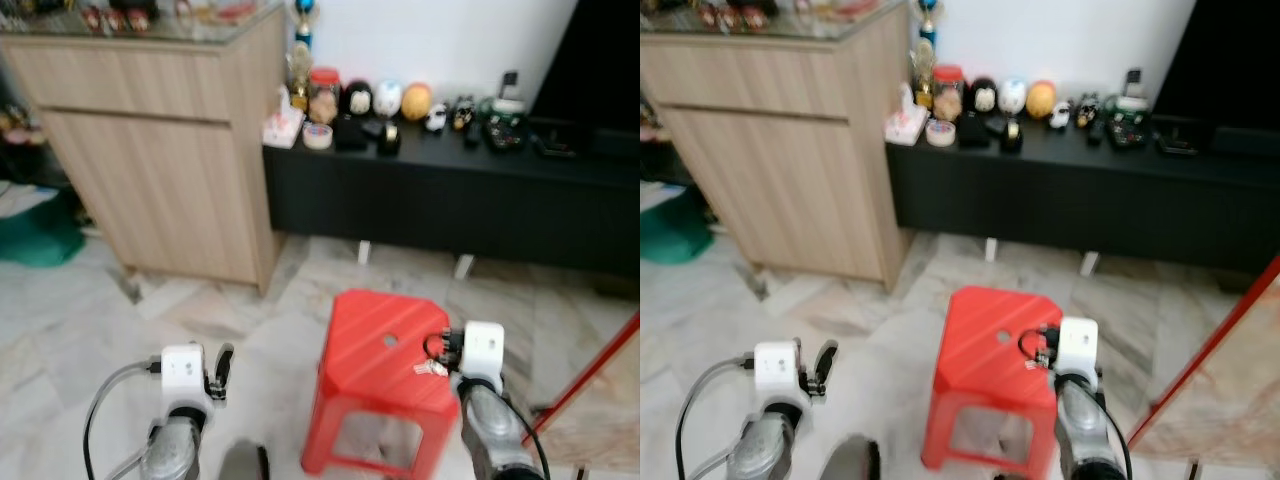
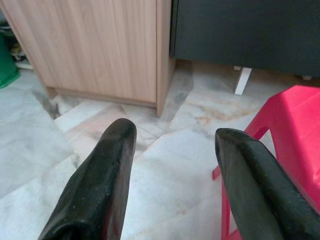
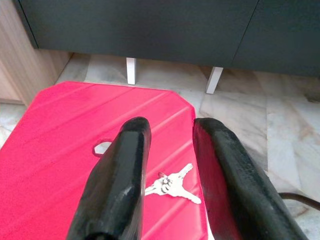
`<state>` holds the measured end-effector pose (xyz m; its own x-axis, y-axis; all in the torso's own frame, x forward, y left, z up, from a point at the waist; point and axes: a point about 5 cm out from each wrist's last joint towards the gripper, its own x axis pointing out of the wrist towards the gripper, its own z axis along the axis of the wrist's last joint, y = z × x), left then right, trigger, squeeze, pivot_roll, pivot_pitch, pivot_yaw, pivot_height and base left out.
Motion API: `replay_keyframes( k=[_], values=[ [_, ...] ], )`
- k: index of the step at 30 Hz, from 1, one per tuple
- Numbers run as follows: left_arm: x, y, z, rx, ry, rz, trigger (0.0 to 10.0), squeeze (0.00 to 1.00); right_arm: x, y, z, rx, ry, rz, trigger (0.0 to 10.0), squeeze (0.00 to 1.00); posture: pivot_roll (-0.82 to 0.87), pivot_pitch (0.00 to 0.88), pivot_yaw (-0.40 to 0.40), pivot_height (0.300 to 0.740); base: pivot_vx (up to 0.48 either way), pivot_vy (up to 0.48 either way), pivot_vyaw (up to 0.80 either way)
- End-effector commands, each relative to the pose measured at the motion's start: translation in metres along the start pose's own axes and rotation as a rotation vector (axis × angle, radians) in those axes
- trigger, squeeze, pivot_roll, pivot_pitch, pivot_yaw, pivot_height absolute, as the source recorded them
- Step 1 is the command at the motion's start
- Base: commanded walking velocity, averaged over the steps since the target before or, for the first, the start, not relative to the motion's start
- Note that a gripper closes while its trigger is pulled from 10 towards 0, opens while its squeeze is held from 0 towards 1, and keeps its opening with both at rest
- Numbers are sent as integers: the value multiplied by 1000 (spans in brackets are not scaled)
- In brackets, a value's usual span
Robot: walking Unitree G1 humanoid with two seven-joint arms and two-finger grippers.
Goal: Hang keys on a hook
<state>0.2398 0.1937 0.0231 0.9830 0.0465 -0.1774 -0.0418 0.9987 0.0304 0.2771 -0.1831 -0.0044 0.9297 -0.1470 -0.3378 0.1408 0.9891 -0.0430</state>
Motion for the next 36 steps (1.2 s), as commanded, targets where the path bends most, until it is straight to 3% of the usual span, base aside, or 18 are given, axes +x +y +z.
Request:
replay_keyframes(
  k=[1,7,10,25,33,36],
  values=[
    [8,-6,8,15,-12,-26,10000,0,2,0,3,6,-6,7,10000,0,55,0,-61,646,0,0,0],
    [11,-9,10,24,-15,-47,10000,0,1,0,0,-11,3,12,10000,0,51,0,-57,646,89,0,0],
    [13,-10,11,37,-18,-54,10000,0,0,0,-1,-48,5,18,10000,0,53,0,-56,646,327,0,196],
    [15,-17,15,44,-45,-89,10000,0,0,2,-3,-54,12,23,10000,0,54,0,-50,646,362,0,139],
    [17,-19,20,43,-65,-112,10000,0,0,1,-5,-55,33,23,10000,0,51,0,-50,646,0,0,0],
    [17,-21,20,40,-66,-121,10000,0,-2,1,-12,-81,88,51,10000,0,49,0,-51,646,0,0,0]
  ],
)
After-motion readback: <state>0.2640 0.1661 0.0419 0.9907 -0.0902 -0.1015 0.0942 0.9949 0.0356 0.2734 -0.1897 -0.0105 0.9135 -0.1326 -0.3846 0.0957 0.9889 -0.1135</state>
